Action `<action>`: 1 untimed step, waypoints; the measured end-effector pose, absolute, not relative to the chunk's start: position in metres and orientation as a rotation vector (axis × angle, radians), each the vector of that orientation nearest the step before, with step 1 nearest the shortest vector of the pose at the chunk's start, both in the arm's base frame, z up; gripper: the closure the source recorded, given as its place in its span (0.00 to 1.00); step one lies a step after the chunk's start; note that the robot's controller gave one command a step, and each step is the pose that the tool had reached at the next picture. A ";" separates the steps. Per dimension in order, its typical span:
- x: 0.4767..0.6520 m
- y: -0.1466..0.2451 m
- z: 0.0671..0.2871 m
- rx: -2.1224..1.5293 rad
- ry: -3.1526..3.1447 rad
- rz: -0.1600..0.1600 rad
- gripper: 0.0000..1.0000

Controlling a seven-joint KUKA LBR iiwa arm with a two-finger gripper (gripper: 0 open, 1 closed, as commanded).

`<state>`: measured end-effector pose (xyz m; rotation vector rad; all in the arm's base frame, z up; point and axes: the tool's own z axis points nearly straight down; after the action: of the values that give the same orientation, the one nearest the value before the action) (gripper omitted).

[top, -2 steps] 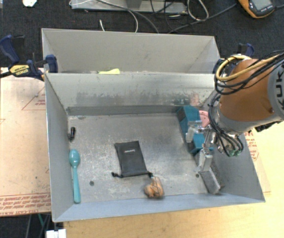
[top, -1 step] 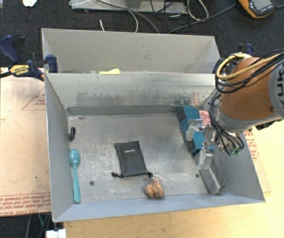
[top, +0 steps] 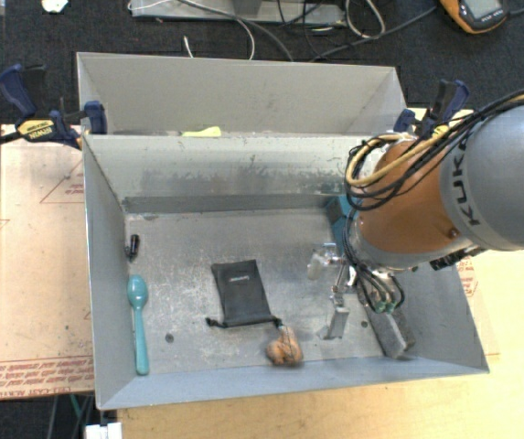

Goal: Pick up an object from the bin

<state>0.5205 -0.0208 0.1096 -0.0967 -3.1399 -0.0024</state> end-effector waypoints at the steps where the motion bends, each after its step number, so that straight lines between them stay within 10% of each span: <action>1: 0.520 0.003 0.098 0.049 -3.147 0.002 0.00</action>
Offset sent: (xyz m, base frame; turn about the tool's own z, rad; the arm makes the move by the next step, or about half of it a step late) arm -0.0206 0.0955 -0.0347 -0.0846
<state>0.5202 0.0027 0.0981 0.0493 -3.1473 0.0024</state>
